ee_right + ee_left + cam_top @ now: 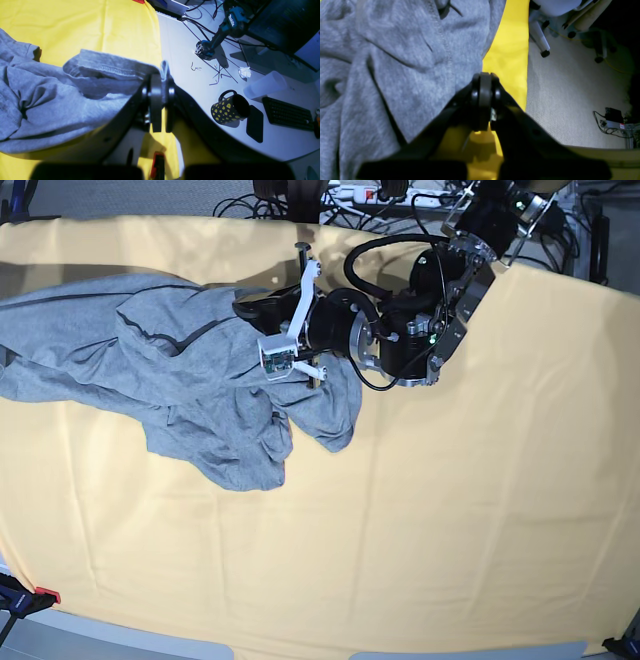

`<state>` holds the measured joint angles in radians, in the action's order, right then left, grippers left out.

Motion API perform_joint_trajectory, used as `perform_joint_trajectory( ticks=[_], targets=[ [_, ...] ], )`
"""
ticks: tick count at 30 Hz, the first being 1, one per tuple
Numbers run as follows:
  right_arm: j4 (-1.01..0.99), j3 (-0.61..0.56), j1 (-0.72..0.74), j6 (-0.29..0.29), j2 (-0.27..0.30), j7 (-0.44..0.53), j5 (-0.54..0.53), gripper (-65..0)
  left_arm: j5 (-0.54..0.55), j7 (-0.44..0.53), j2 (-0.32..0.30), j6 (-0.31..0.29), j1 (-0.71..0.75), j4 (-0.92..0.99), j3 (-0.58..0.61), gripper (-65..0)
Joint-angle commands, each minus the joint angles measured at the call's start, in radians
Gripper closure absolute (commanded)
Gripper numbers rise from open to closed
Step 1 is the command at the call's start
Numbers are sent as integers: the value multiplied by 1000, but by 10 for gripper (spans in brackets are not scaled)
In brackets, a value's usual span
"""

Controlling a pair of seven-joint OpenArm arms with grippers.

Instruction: Layout the t-shirt on the table in an organized manner, then fold the t-shirt properly

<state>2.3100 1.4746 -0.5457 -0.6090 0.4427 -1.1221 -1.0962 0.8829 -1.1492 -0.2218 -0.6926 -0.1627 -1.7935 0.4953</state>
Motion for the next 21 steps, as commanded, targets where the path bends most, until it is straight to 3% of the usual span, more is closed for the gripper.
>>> perform_joint_trajectory(
  ticks=[1, 4, 6, 13, 16, 21],
  targets=[
    [6, 9, -5, 7, 20, 29, -4, 0, 25, 23, 3, -6, -14, -17, -4, -38],
    [6, 9, -5, 7, 20, 29, -4, 0, 39, 27, 3, -6, -15, -17, 16, -358],
    [6, 9, -5, 7, 20, 29, -3, 0, 16, 37, 3, -6, -15, -17, 47, -484],
    [6, 9, -5, 7, 20, 29, -4, 0, -339, 184, 3, -6, -15, -17, 272, -494],
    [6, 9, -5, 7, 20, 29, -3, 0, -479, 271, 3, -5, -16, -17, 314, -494],
    [6, 9, -5, 7, 20, 29, -4, 0, -521, 312, 3, 113, -39, -17, 314, -494]
  ],
)
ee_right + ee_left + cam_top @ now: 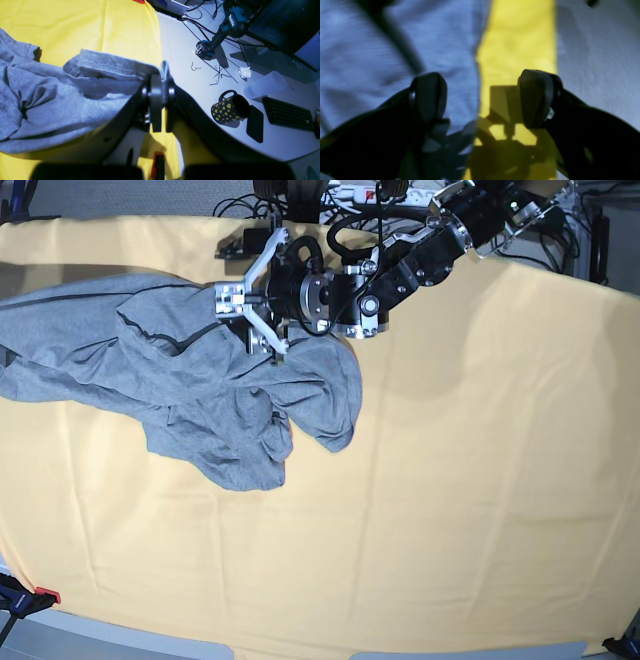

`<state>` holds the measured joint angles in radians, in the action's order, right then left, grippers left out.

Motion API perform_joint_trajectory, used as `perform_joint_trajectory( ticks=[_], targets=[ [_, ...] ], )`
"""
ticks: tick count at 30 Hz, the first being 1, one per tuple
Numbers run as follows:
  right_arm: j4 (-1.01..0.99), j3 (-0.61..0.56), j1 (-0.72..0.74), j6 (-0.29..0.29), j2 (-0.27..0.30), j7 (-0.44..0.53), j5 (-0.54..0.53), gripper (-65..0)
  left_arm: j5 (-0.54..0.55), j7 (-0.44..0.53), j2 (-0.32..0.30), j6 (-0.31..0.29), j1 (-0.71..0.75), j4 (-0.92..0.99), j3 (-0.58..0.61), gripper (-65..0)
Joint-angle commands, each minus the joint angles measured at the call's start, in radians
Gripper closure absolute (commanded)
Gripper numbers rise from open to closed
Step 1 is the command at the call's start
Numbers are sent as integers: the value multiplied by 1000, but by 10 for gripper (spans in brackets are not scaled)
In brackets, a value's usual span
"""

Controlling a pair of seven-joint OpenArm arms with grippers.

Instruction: Layout the t-shirt on the table in an organized manner, then fold the t-shirt properly

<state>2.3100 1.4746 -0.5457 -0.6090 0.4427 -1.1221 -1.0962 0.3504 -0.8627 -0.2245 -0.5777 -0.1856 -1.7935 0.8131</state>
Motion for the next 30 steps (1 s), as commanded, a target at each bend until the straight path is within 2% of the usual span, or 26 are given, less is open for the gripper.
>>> perform_joint_trajectory(
  ticks=[1, 6, 7, 8, 10, 11, 19, 24, 25, 27, 28, 29, 30],
  targets=[
    [6, 9, -5, 7, 20, 29, -4, 0, 12, 26, 6, 11, -22, -17, -5, -494],
    [6, 9, -5, 7, 20, 29, -4, 0, -40, 37, 5, 80, -28, -17, -10, -487],
    [6, 9, -5, 7, 20, 30, -4, 0, -53, 40, 6, 96, -28, -17, -10, -452],
    [6, 9, -5, 7, 20, 29, -4, 0, -60, 41, 6, 104, -28, -17, -10, -370],
    [6, 9, -5, 7, 20, 30, -4, 0, -61, 42, 6, 104, -29, -17, -10, -86],
    [6, 9, -5, 7, 20, 30, -4, 0, -59, 42, 6, 104, -29, -17, -10, 0],
    [6, 9, -5, 7, 20, 30, -4, 0, -32, 2, 6, 100, -60, -19, -13, 0],
    [6, 9, -5, 7, 20, 29, -4, 0, 2, -9, 5, 26, -51, -18, -30, 0],
    [6, 9, -5, 7, 20, 29, -4, 0, 2, -9, 6, 17, -45, -18, -30, -81],
    [6, 9, -5, 7, 20, 29, -4, 0, 2, -5, 6, 16, -36, -18, -29, -313],
    [6, 9, -5, 7, 20, 29, -4, 0, 2, -2, 6, 16, -34, -17, -28, -402],
    [6, 9, -5, 7, 20, 29, -4, 0, 2, 4, 6, 16, -33, -16, -28, -452],
    [6, 9, -5, 7, 20, 29, -4, 0, 2, 11, 6, 16, -33, -13, -28, -467]
  ],
)
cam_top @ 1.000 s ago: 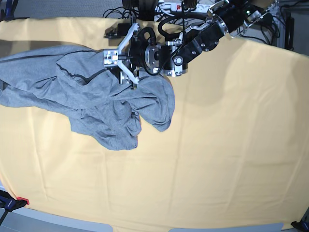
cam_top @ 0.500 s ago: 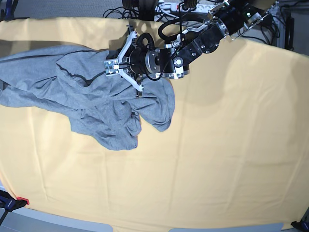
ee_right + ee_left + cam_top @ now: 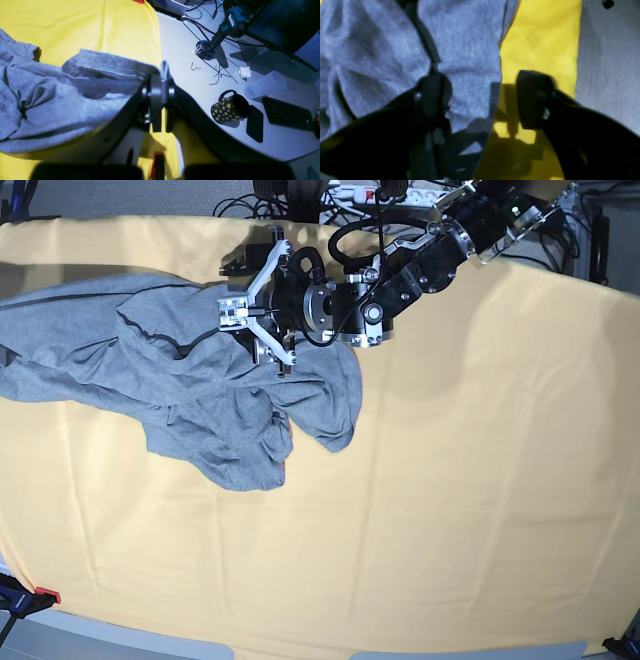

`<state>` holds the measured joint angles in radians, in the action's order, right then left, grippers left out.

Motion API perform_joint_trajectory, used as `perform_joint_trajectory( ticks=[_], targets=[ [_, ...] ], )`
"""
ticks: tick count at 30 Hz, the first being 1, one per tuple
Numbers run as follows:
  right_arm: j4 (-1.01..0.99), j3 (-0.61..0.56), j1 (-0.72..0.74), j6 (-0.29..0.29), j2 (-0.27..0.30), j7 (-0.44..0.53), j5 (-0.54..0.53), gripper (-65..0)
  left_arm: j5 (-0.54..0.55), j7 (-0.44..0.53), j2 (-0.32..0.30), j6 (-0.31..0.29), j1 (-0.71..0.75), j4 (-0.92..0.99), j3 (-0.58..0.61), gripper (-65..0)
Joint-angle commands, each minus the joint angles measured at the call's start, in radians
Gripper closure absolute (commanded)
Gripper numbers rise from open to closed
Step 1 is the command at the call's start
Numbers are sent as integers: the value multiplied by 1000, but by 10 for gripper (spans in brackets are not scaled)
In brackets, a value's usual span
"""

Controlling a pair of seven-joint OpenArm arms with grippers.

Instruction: Layout the t-shirt on the table in an organized manner, then fold the t-shirt properly

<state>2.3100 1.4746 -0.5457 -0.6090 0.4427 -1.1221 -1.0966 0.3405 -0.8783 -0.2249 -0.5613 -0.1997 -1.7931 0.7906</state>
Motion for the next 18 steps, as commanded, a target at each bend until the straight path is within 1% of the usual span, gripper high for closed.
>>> perform_joint_trajectory(
  ticks=[1, 6, 7, 8, 9, 10, 11, 12, 14, 18],
  targets=[
    [6, 9, -5, 7, 20, 29, -3, 0, 10, 36, 6, 0, -19, -7, -5, -466],
    [6, 9, -5, 7, 20, 30, -4, 0, 1, 78, 7, -4, -19, 72, -5, -465],
    [6, 9, -5, 7, 20, 30, -4, 0, 1, 78, 7, -4, -19, 80, -5, -453],
    [6, 9, -5, 7, 20, 30, -4, 0, 1, 78, 7, -3, -19, 81, -5, -412],
    [6, 9, -5, 7, 20, 30, -4, 0, 1, 77, 8, -3, -20, 80, -6, -328],
    [6, 9, -5, 7, 20, 31, -5, 0, 0, 77, 10, 1, -23, 80, -6, -204],
    [6, 9, -5, 7, 20, 31, -8, 0, 2, 76, 11, 3, -26, 80, -6, -58],
    [6, 9, -5, 7, 20, 31, -7, 0, 4, 74, 12, 20, -30, 78, -6, 0],
    [6, 9, -5, 7, 20, 30, -7, 0, 14, 69, 11, 44, -37, 59, -8, 0],
    [6, 9, -5, 7, 20, 30, -7, 0, 69, 46, 11, 46, -45, -38, -37, 0]
  ],
)
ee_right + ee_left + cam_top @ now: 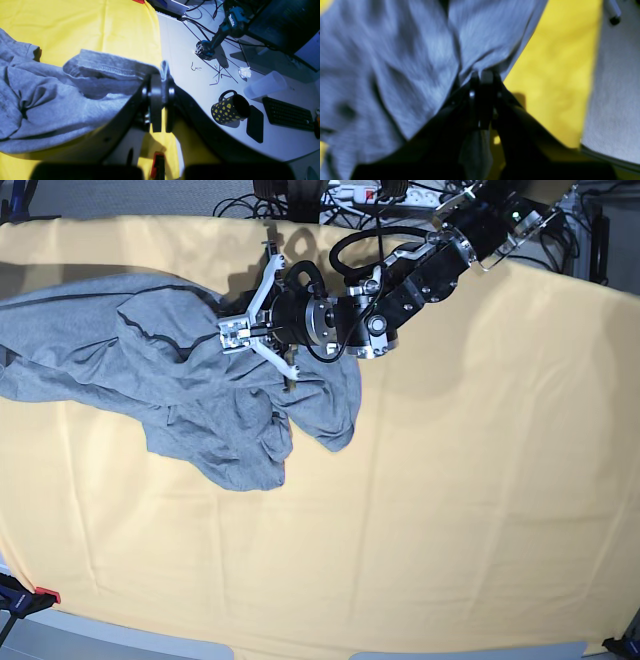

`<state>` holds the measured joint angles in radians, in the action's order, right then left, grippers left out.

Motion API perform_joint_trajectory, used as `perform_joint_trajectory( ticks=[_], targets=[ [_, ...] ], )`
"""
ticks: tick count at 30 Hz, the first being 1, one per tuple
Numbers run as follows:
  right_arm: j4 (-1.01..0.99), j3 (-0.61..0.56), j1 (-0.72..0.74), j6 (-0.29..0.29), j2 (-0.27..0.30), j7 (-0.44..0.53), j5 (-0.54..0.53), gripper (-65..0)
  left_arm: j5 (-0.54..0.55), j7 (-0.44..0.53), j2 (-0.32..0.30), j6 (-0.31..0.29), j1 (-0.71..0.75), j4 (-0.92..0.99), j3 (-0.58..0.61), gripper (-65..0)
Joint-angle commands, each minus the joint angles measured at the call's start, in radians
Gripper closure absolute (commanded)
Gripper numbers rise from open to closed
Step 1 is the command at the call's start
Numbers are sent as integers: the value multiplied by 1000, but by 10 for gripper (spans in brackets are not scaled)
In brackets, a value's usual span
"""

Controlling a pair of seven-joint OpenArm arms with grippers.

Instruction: Layout the t-shirt on the table in an organized manner, then fold the t-shirt properly

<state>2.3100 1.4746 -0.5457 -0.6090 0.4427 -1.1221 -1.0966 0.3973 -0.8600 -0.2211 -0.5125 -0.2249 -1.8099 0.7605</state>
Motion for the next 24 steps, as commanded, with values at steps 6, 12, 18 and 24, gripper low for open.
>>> perform_joint_trajectory(
  ticks=[6, 12, 18, 24],
  targets=[
    [6, 9, -6, 7, 20, 29, -6, 0, 91, -39, 4, -4, -18, -134, -125, 0],
    [6, 9, -6, -19, 18, 19, -24, 0, 210, -78, -43, -46, -16, -136, -275, 0],
    [-10, -124, -5, -39, 17, -9, -49, 0, 459, -142, -134, -106, -12, -136, -437, 0],
    [-70, -200, -5, -39, 17, -8, -22, 0, 783, -258, -209, -186, 30, -136, -646, 0]
  ],
)
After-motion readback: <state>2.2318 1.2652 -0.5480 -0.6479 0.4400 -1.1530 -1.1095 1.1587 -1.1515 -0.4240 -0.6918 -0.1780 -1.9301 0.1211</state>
